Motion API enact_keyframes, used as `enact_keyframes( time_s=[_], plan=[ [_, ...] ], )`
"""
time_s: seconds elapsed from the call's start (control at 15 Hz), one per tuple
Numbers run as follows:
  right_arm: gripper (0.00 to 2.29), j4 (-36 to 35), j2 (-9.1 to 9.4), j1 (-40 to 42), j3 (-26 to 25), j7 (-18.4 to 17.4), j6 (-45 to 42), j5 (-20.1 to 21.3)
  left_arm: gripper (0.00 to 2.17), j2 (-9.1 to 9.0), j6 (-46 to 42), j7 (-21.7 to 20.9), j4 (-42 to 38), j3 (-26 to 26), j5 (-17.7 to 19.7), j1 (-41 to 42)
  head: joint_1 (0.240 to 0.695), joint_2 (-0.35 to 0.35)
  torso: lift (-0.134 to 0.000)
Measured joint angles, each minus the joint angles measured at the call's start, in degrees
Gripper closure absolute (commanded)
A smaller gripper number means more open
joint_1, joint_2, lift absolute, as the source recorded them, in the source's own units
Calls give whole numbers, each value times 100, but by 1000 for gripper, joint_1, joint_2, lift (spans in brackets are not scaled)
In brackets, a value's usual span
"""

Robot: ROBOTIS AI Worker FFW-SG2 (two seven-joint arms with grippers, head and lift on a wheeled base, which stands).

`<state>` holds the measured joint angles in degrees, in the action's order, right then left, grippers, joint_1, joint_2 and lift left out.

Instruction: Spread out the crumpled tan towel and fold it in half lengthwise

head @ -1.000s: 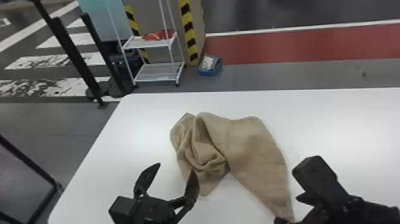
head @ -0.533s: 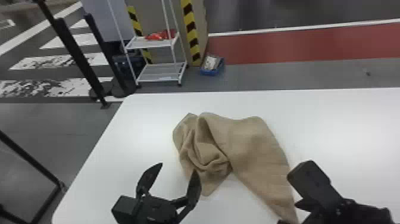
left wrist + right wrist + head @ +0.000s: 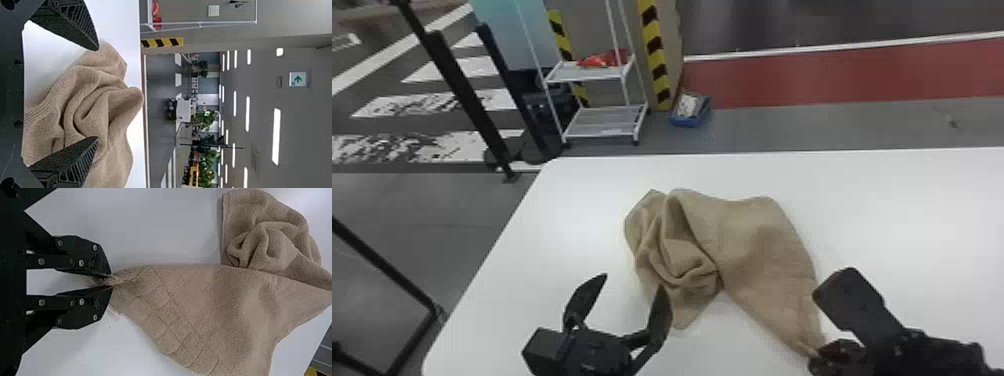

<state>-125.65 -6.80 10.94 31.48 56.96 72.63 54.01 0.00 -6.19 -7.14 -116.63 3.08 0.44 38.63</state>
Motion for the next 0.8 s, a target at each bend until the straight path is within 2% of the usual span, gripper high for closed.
enact_keyframes(
  time_s=[0.2,0.47,0.6,0.8],
  plan=[
    [1058,20,5,-31,-88,-73,27,-25,80,0,0,-5,5,4,1,-4,695,237,-124],
    [1058,-624,61,-30,-933,-82,-8,-597,80,0,0,-18,9,17,19,-2,695,187,-124],
    [1058,-907,178,-123,-1530,-65,-21,-938,80,0,0,-51,-2,17,26,3,695,155,-124],
    [1055,-965,506,-434,-2501,-120,0,-1417,87,0,46,-321,-21,-13,23,-5,695,64,-124]
  ],
)
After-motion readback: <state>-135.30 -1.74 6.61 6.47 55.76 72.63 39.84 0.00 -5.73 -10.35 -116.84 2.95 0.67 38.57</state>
